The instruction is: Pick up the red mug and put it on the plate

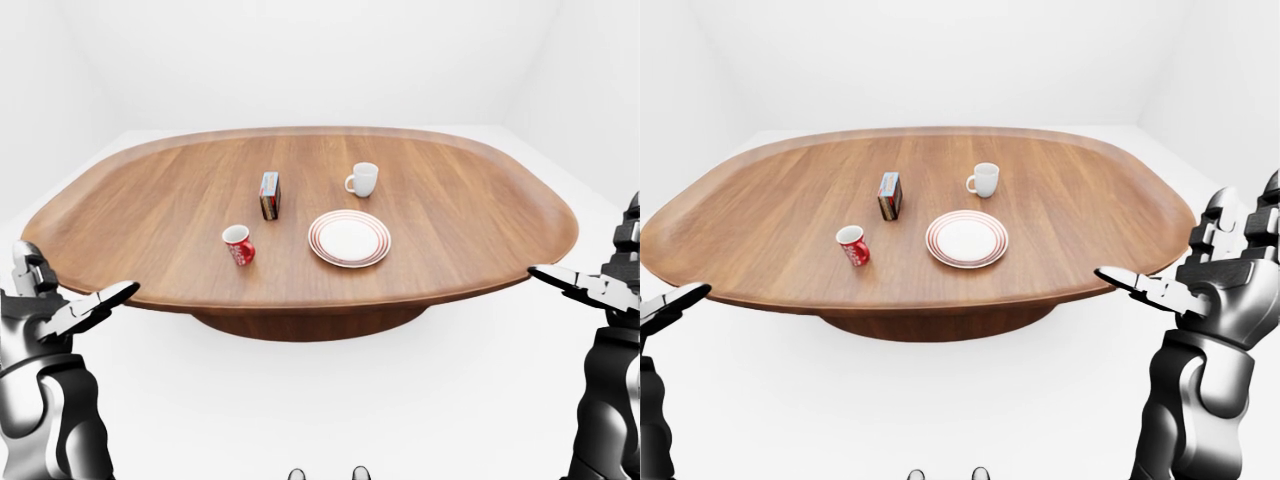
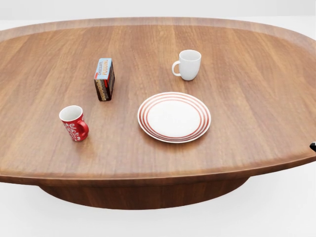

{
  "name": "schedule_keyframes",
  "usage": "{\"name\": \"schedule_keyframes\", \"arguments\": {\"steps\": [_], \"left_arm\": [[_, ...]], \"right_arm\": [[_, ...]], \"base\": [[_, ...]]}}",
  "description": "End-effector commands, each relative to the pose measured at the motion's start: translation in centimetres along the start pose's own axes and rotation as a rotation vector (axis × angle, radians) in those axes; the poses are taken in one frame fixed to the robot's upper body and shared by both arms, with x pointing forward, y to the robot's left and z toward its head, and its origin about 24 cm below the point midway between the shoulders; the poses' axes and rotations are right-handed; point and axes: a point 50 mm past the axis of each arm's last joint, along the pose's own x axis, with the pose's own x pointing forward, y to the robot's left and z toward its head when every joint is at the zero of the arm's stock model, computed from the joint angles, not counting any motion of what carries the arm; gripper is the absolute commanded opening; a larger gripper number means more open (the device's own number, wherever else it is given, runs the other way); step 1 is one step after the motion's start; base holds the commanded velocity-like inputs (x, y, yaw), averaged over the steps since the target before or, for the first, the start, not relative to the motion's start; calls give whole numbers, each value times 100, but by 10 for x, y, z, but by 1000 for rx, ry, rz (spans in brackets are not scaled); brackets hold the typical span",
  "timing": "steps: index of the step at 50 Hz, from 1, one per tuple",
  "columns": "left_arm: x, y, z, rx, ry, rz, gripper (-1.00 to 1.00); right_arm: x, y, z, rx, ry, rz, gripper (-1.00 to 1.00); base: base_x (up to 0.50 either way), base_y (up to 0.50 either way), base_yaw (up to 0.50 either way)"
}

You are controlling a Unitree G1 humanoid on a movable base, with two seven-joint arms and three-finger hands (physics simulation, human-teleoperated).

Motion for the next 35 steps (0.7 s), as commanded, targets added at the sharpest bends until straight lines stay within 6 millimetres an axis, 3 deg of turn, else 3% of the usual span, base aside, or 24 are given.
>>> {"name": "schedule_keyframes", "arguments": {"steps": [1, 35], "left_arm": [[0, 4, 6, -13, -20, 19, 100], [0, 3, 7, -16, -24, 20, 100]], "right_arm": [[1, 0, 2, 0, -9, 3, 100], [1, 0, 4, 1, -16, 9, 100]], "base": [[23, 0, 0], [30, 0, 0]]}}
